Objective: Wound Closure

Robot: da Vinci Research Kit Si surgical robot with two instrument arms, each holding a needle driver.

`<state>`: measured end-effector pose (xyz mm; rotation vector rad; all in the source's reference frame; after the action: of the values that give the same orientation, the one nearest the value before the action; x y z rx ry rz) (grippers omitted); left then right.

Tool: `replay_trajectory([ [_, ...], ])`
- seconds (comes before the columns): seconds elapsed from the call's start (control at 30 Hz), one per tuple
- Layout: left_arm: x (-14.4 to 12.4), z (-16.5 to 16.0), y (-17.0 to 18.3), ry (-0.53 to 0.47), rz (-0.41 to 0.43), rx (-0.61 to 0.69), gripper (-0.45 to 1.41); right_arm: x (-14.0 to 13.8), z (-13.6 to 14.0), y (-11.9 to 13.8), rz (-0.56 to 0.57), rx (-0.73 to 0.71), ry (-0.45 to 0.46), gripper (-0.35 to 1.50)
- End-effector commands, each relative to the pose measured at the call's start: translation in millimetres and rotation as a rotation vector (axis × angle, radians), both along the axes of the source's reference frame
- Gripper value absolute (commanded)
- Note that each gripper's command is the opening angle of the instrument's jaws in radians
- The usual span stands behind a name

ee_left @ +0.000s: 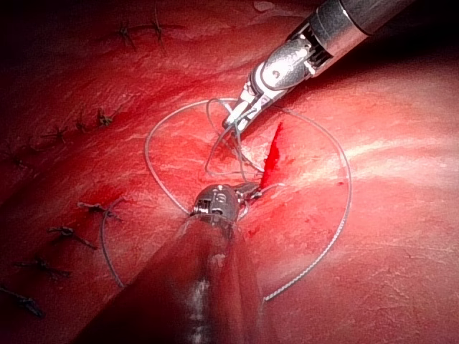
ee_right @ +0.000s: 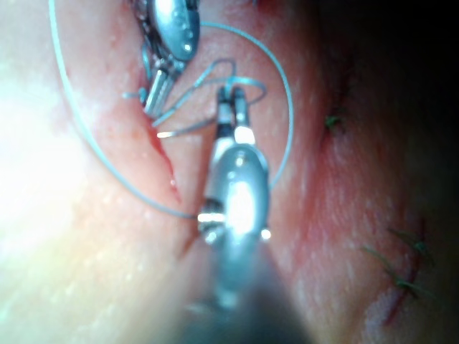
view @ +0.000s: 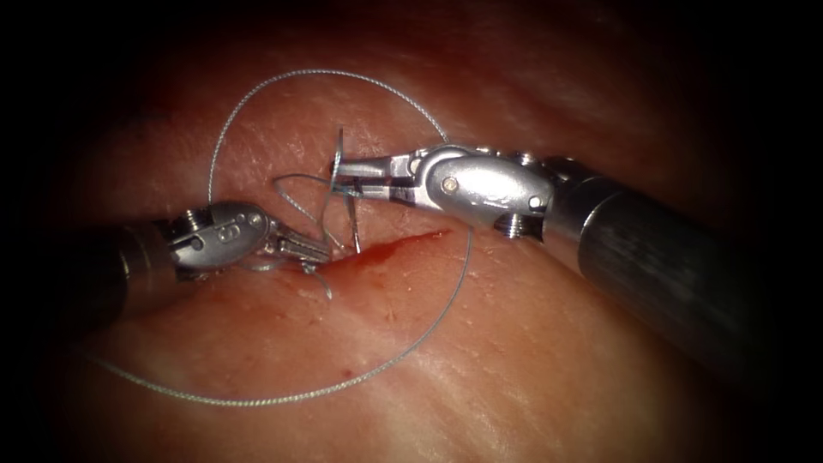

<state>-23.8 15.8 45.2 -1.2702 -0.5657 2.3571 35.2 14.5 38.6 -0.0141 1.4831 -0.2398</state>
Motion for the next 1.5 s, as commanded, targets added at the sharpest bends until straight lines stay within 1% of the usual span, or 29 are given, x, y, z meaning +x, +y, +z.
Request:
replay_trajectory([
  [0.03, -0.5, 0.1, 0.2, -0.004, -0.001, -0.01, -0.37, 1.1, 0.4, 0.7, -0.009, 0.004, 0.01, -0.35],
  [0.23, -0.8, -3.4, 0.0, -0.01, 0.004, -0.037, -0.37, 1.7, 0.5, 0.9, -0.054, 0.056, 0.04, -0.35],
  [0.37, -1.3, -5.3, -0.5, -0.012, 0.011, -0.05, -0.37, 1.7, 0.4, 0.8, -0.079, 0.067, 0.037, -0.35],
  [0.5, -2.3, -6.4, -1.2, -0.011, 0.01, -0.059, -0.37, 1.5, 0.2, 1.2, -0.115, 0.07, 0.014, -0.35],
  [0.63, -3.8, -7.5, -2.0, -0.015, 0.015, -0.071, -0.37, 0.9, 0.1, 2.4, -0.106, 0.081, 0.004, -0.35],
  [0.83, -5.4, -8.6, -2.8, -0.029, 0.025, -0.073, -0.37, 0.0, 0.1, 3.0, -0.112, 0.072, 0.001, -0.35],
  [1.0, -6.3, -8.9, -3.1, -0.035, 0.029, -0.076, -0.37, -0.4, 0.1, 3.0, -0.123, 0.072, -0.006, -0.35],
  [1.2, -7.5, -8.0, -3.6, -0.046, 0.036, -0.077, -0.37, -0.3, -0.3, 2.5, -0.135, 0.067, 0.004, -0.35],
  [1.27, -8.2, -7.5, -3.7, -0.049, 0.037, -0.08, -0.37, -0.2, -0.5, 2.5, -0.124, 0.108, -0.008, -0.35],
  [1.33, -8.5, -7.3, -3.7, -0.05, 0.038, -0.081, -0.37, -0.2, -0.6, 2.6, -0.12, 0.12, -0.012, -0.35],
  [1.5, -9.8, -6.8, -4.3, -0.063, 0.044, -0.087, -0.37, -0.1, -0.8, 3.0, -0.071, 0.227, -0.058, -0.35],
])
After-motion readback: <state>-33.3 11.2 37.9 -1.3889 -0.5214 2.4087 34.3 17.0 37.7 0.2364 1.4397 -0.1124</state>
